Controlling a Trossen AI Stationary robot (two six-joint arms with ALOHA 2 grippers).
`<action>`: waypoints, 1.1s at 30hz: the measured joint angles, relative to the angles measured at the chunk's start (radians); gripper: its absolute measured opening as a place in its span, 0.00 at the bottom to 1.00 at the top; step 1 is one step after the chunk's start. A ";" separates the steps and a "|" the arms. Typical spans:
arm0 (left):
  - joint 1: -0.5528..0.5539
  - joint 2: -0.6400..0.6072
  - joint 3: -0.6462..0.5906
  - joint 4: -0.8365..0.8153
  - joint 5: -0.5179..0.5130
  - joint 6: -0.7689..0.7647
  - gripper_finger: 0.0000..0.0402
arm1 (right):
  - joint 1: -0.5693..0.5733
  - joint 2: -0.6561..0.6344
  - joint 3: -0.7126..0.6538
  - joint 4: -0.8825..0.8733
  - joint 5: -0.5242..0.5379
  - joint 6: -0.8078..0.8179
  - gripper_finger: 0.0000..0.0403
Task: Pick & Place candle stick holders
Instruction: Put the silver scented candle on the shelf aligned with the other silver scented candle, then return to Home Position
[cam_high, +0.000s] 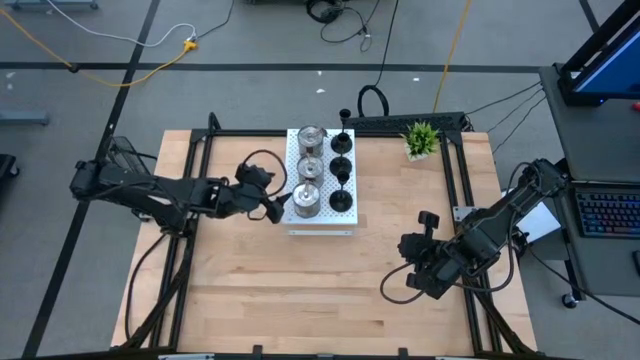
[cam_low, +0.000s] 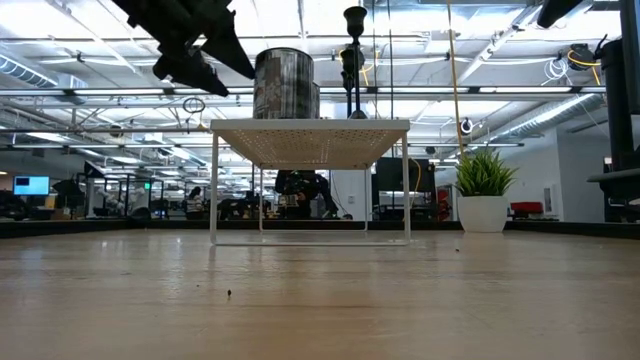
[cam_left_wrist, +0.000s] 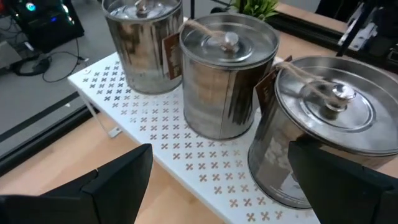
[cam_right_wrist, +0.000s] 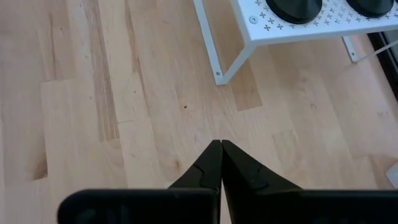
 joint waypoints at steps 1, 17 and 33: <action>0.001 0.001 0.000 0.010 0.002 0.007 0.94 | 0.000 0.000 0.000 -0.002 0.000 0.000 0.00; -0.030 -0.148 0.000 -0.054 0.113 0.082 0.94 | 0.014 -0.053 0.000 0.059 -0.012 0.007 0.00; -0.341 -0.346 0.001 0.145 0.622 0.310 0.94 | 0.015 -0.368 -0.036 0.464 -0.157 -0.405 0.00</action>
